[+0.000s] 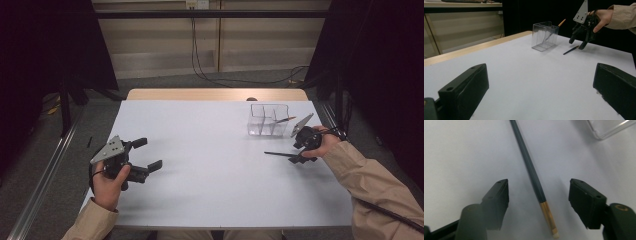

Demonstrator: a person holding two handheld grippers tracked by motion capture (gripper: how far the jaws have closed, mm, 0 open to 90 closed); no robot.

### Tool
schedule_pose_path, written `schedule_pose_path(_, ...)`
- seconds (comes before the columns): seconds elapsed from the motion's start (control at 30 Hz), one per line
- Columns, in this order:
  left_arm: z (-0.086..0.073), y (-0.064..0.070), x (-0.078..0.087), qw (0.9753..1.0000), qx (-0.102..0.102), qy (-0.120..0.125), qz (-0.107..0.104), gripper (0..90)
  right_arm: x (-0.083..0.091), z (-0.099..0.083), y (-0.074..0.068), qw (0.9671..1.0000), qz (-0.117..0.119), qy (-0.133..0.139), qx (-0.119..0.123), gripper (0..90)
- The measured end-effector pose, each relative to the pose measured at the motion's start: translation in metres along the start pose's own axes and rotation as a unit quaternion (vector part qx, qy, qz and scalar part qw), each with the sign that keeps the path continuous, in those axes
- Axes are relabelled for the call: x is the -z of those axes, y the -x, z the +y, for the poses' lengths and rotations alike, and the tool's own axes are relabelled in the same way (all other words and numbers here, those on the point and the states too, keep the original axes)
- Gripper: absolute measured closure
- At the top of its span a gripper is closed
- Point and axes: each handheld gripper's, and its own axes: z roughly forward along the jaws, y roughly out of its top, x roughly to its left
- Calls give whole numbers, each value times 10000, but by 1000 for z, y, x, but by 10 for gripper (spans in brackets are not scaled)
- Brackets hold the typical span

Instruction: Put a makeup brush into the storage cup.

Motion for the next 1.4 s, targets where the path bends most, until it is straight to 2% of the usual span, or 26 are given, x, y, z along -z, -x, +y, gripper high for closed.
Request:
schedule_pose_path(0.23,0,0,0,10000,1,-15,3,0,-5,-3,1,9997,137,-203,32,465)
schedule_pose_path(0.43,-1,0,0,10000,-3,-32,9,0,-4,-2,0,9994,282,-219,-14,582)
schedule_pose_path(0.63,-1,1,1,10000,-6,-23,16,0,-4,-1,-1,9990,340,-261,-122,795)
schedule_pose_path(0.7,-1,0,1,10000,-15,-32,25,0,-4,0,-1,9988,364,-296,-160,836)
schedule_pose_path(1.1,-1,1,2,10000,-3,-52,33,0,-4,2,-2,9983,366,-369,-262,839)
schedule_pose_path(1.4,-1,1,1,10000,-21,-70,28,0,-2,3,-5,9975,584,-283,-290,839)
